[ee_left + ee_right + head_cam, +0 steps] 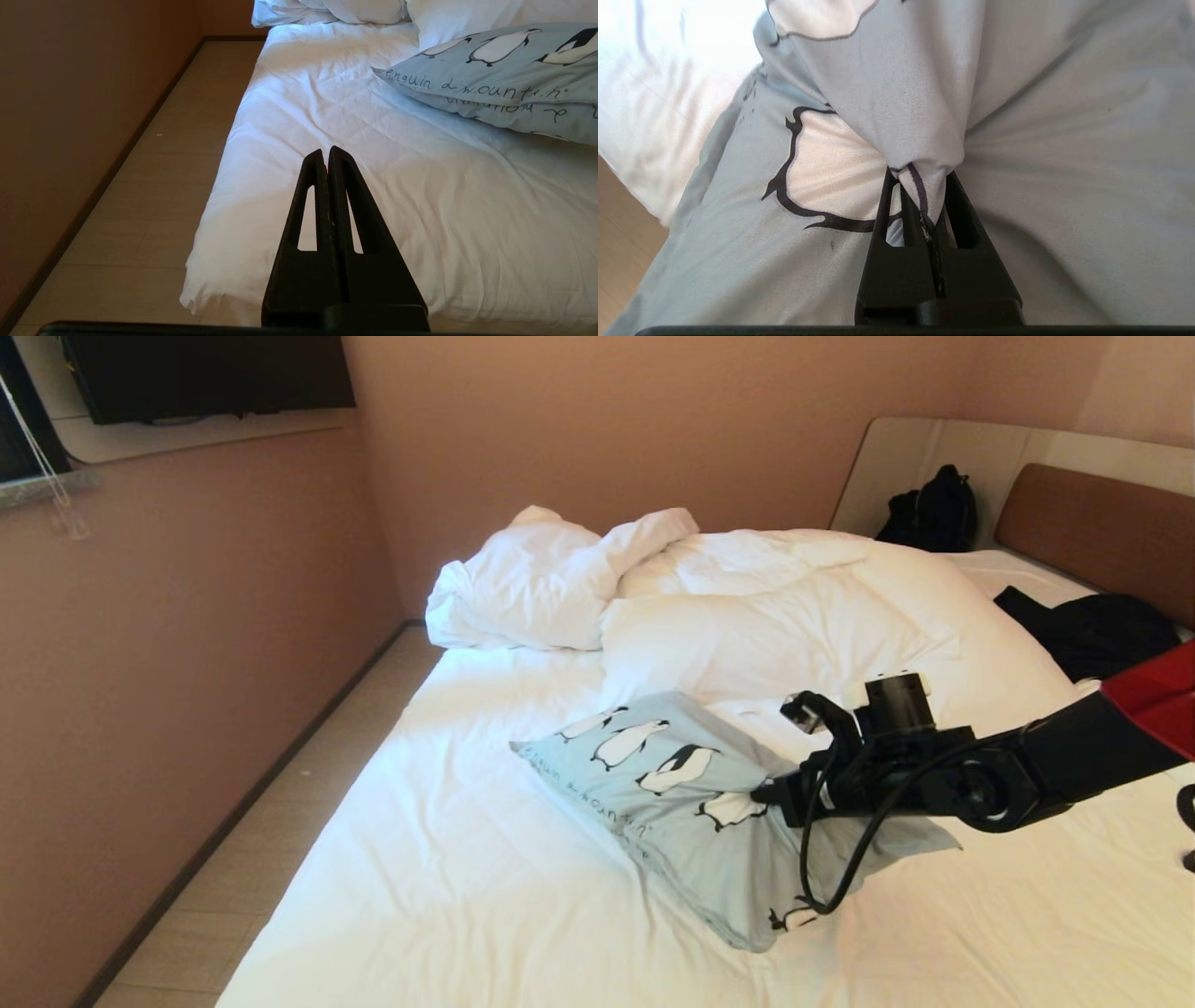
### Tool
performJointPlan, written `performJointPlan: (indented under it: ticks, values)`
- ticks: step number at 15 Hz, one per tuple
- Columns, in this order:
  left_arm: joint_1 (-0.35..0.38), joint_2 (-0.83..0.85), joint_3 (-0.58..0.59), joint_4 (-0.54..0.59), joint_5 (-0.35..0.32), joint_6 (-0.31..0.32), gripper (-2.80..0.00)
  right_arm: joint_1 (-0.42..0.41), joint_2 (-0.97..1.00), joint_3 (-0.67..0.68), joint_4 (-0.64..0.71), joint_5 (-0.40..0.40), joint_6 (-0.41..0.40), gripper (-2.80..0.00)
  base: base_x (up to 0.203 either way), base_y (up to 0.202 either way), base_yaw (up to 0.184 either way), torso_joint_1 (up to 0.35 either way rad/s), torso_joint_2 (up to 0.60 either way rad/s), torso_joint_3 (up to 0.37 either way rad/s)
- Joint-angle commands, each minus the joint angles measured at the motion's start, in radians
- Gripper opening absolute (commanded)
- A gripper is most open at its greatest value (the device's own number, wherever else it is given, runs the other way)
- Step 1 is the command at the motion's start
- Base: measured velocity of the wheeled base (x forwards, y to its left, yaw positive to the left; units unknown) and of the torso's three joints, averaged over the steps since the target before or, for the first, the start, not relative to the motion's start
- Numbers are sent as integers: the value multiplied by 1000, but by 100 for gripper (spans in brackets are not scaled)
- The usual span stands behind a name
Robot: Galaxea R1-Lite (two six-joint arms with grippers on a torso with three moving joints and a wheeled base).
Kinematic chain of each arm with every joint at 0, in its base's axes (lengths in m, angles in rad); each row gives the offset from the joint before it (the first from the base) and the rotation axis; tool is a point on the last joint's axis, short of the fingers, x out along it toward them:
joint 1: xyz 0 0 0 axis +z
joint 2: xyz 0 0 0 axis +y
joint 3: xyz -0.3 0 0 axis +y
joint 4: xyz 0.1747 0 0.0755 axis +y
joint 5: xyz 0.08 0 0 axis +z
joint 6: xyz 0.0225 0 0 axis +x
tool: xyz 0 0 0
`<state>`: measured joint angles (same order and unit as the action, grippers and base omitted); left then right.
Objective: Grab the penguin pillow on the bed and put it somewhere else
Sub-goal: Pick up the pillow
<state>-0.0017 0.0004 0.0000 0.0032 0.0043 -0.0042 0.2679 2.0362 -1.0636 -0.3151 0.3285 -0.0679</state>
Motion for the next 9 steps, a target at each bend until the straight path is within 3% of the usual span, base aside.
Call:
performJointPlan:
  ticks: [1, 9]
  values:
    - [0, 0, 2, 0, 0, 0, -280, 1, -69, -2, -4, 3, 72, -280, 0, 0, 0, 0, 0, 0]
    - [0, 0, 2, 0, 0, 0, -280, -9, -235, 2, -2, 2, 110, -280, 0, 0, 0, 0, 0, 0]
